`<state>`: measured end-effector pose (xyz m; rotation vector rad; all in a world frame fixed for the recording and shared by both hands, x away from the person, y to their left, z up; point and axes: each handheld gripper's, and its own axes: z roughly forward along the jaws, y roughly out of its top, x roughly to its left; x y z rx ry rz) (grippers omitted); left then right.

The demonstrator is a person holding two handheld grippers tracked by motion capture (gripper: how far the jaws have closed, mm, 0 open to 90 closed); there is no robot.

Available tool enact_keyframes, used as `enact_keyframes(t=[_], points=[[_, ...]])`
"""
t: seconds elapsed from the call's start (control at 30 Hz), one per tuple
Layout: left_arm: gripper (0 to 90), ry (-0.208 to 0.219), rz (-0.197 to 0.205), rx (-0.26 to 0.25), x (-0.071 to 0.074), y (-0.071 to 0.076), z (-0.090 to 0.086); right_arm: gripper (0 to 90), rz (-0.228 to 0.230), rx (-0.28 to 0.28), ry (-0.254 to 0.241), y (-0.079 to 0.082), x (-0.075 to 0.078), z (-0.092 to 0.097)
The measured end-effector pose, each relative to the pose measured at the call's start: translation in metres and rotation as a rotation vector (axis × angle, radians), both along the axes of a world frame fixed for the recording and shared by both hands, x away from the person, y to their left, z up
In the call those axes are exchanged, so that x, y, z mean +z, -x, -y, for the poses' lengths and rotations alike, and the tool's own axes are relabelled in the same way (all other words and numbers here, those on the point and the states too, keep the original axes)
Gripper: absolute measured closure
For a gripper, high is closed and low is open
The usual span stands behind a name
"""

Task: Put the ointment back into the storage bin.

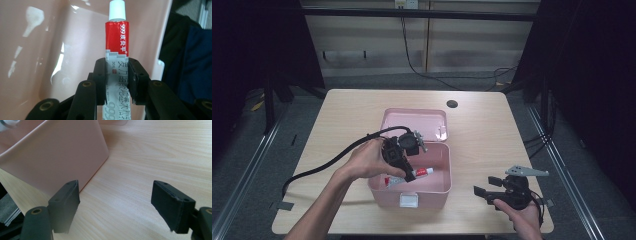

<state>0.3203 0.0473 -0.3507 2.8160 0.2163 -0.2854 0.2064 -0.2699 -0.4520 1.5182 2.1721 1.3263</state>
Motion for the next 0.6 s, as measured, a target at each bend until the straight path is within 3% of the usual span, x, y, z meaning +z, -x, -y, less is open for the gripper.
enact_keyframes(t=[0.17,0.27,0.6], points=[[70.7,-0.031,-0.014,-0.007,-0.01,-0.002,0.007,22.4,0.0,-0.002,-0.002,0.0,0.0,0.0],[70.7,-0.021,-0.036,-0.017,-0.016,-0.002,0.01,22.3,0.0,-0.004,-0.001,0.0,0.0,0.0],[70.7,-0.082,-0.059,-0.065,-0.035,0.0,0.02,21.8,0.001,-0.002,-0.005,0.001,0.001,0.0]])
